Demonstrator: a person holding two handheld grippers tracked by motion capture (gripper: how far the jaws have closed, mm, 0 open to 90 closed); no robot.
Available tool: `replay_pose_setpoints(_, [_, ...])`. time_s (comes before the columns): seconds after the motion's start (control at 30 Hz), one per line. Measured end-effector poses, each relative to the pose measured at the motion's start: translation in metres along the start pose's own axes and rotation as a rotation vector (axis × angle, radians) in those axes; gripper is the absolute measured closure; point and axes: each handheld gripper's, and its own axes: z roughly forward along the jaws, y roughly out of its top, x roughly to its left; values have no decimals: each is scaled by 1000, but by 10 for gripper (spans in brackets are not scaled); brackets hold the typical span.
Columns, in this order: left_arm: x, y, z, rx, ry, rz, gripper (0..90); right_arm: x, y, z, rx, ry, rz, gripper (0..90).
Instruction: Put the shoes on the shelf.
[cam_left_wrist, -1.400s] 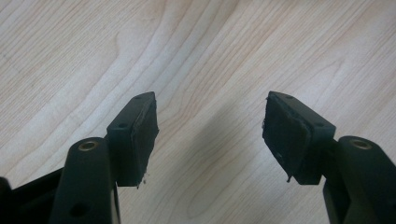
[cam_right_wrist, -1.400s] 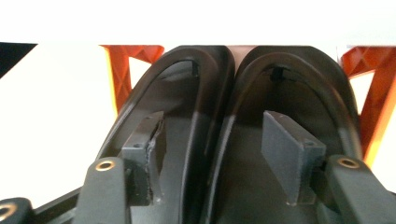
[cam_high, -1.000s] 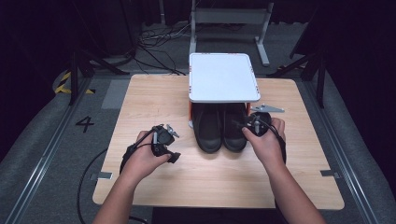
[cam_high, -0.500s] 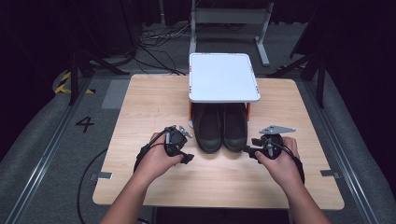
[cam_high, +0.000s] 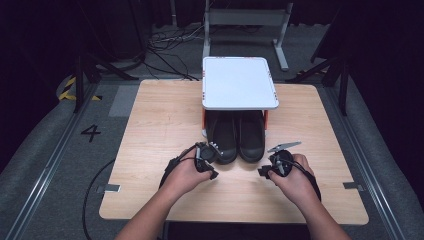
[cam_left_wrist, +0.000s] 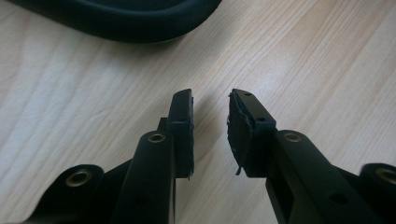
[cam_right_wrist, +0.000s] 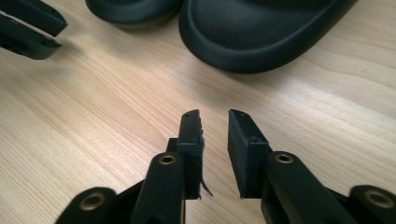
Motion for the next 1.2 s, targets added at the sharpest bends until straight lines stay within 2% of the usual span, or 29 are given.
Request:
replay_pose_setpoints(0.07, [-2,4,5,-18,-14,4,718,1,3,4,20,7,-4,786])
replay_pose_setpoints(0.13, [-1,9,9,-34,-37,-15,726,2,6,8,19,26,10,796])
replay_pose_setpoints(0.27, [-1,16,13,-39,-26,-35,728,2,12,18,31,42,16,812])
replay_pose_setpoints(0.33, [0,20,16,-36,-7,-53,725,2,15,22,36,43,20,815])
replay_pose_setpoints(0.43, [-1,24,20,-50,-18,-81,725,-1,20,27,29,55,51,815])
replay_pose_setpoints(0.5, [-2,25,20,-46,-9,-92,721,-4,23,28,36,51,67,819])
replay_pose_setpoints(0.57, [0,28,20,-64,35,-107,715,-6,26,29,26,49,78,820])
replay_pose_setpoints(0.63, [2,30,20,-70,48,-113,712,-8,31,28,30,54,91,822])
replay_pose_setpoints(0.67, [5,30,19,-79,45,-118,712,-8,31,28,30,54,91,822])
replay_pose_setpoints(0.7, [8,32,17,-86,60,-137,707,-11,38,29,28,45,83,822])
replay_pose_setpoints(0.83, [15,35,12,-97,86,-157,698,-13,49,31,43,37,83,822])
replay_pose_setpoints(1.03, [25,39,11,-91,85,-204,706,-16,63,39,86,47,97,836])
replay_pose_setpoints(1.13, [29,43,8,-74,79,-229,715,-17,64,40,84,55,97,833])
replay_pose_setpoints(1.2, [30,43,5,-77,92,-238,717,-15,63,40,79,54,89,793])
